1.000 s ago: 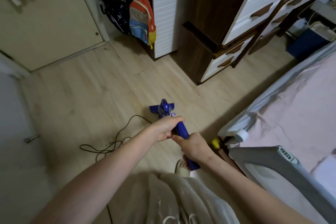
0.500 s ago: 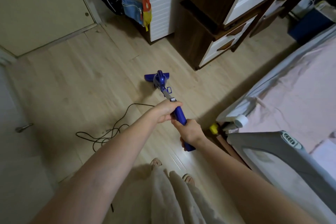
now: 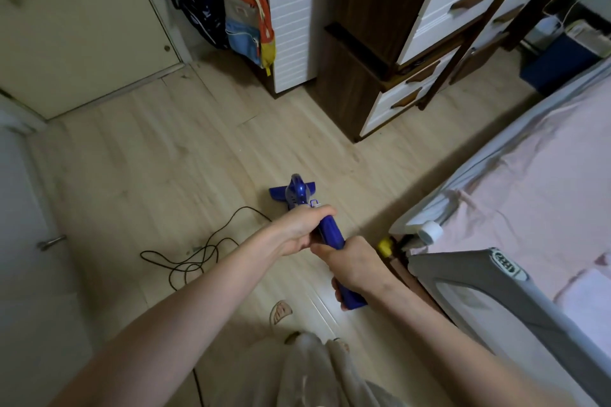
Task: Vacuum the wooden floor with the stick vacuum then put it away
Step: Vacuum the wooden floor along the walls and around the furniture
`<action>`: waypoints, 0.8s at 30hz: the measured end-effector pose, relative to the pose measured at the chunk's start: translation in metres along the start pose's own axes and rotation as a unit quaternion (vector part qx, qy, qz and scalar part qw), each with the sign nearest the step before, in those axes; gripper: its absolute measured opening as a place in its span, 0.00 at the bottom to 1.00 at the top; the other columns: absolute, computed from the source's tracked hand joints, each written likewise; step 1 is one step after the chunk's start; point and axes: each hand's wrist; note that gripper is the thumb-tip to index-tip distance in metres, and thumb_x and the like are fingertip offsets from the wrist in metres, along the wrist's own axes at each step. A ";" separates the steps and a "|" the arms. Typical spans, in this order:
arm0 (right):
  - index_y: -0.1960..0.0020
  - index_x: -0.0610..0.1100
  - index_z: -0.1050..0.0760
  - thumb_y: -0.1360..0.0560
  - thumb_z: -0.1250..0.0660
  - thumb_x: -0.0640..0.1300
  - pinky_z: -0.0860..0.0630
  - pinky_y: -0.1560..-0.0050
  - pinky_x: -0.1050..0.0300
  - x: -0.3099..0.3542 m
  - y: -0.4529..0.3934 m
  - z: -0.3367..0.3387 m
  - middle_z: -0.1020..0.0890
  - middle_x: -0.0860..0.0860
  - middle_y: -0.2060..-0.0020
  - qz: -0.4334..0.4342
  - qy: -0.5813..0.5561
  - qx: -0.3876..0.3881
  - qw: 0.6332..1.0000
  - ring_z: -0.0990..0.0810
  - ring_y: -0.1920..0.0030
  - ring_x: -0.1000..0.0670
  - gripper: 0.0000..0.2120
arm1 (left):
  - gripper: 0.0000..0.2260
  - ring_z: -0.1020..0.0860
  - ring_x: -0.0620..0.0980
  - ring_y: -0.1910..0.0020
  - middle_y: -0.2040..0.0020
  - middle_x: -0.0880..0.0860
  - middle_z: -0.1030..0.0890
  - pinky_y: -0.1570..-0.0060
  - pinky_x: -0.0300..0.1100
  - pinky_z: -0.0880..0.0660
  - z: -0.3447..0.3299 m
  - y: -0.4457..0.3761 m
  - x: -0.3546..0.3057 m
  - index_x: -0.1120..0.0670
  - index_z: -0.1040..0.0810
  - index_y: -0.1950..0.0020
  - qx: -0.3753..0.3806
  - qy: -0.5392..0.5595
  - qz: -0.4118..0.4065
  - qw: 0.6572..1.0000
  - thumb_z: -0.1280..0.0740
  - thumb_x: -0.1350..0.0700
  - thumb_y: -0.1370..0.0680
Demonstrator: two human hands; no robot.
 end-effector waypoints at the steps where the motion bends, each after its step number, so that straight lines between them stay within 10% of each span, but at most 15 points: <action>1: 0.55 0.37 0.32 0.22 0.34 0.51 0.31 0.81 0.63 -0.003 -0.003 -0.004 0.26 0.43 0.71 0.000 -0.005 -0.012 1.000 0.30 0.85 0.52 0.17 | 0.08 0.25 0.53 0.67 0.63 0.58 0.27 0.66 0.41 0.25 -0.001 -0.002 0.001 0.56 0.30 0.59 -0.004 -0.007 -0.005 1.000 0.36 0.57 0.22; 13: 0.57 0.39 0.31 0.24 0.30 0.51 0.30 0.77 0.61 -0.003 -0.093 -0.004 0.26 0.45 0.72 -0.041 -0.088 0.015 0.995 0.29 0.81 0.50 0.17 | 0.06 0.26 0.58 0.55 0.61 0.57 0.27 0.46 0.54 0.24 0.008 -0.063 -0.023 0.57 0.30 0.59 -0.068 0.006 -0.009 0.998 0.37 0.58 0.22; 24: 0.60 0.43 0.35 0.26 0.40 0.39 0.29 0.77 0.59 0.082 -0.165 0.055 0.25 0.45 0.68 0.024 0.129 -0.029 0.991 0.26 0.76 0.47 0.05 | 0.06 0.24 0.52 0.68 0.67 0.56 0.27 0.57 0.47 0.23 0.008 -0.122 -0.112 0.57 0.33 0.57 -0.127 0.077 -0.041 0.988 0.42 0.60 0.20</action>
Point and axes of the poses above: each hand's wrist, its own y-axis away from the middle knuckle, its own z-axis out of the back of the hand, x = y × z
